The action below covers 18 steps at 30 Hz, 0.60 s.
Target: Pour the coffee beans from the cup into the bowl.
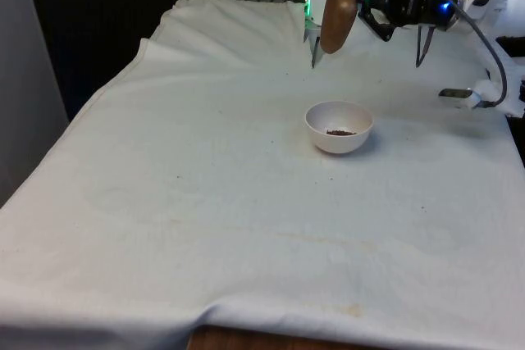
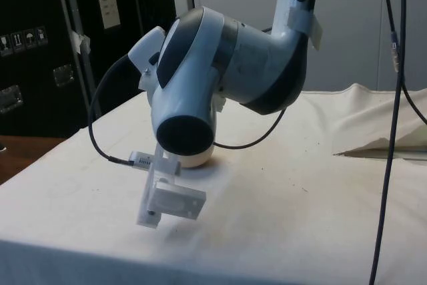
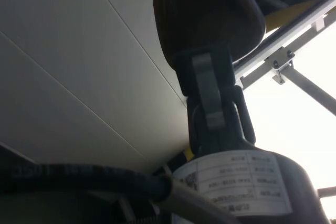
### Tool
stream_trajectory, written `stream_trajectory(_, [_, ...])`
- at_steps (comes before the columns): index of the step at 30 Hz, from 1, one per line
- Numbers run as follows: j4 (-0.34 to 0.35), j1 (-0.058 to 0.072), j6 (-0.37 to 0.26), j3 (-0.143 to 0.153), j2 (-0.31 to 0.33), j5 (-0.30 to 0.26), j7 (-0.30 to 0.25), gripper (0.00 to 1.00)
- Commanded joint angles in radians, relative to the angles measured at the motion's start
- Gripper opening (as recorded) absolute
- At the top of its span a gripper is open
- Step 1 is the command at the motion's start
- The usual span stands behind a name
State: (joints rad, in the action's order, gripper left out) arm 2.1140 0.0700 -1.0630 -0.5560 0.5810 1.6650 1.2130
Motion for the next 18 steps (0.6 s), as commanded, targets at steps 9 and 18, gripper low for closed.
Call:
stream_trajectory(9, [-0.004, -0.002, -0.005, 0.000, 0.002, 0.001, 0.001, 0.00])
stream_trajectory(18, [-0.003, -0.010, -0.011, -0.003, -0.011, -0.001, -0.004, 0.00])
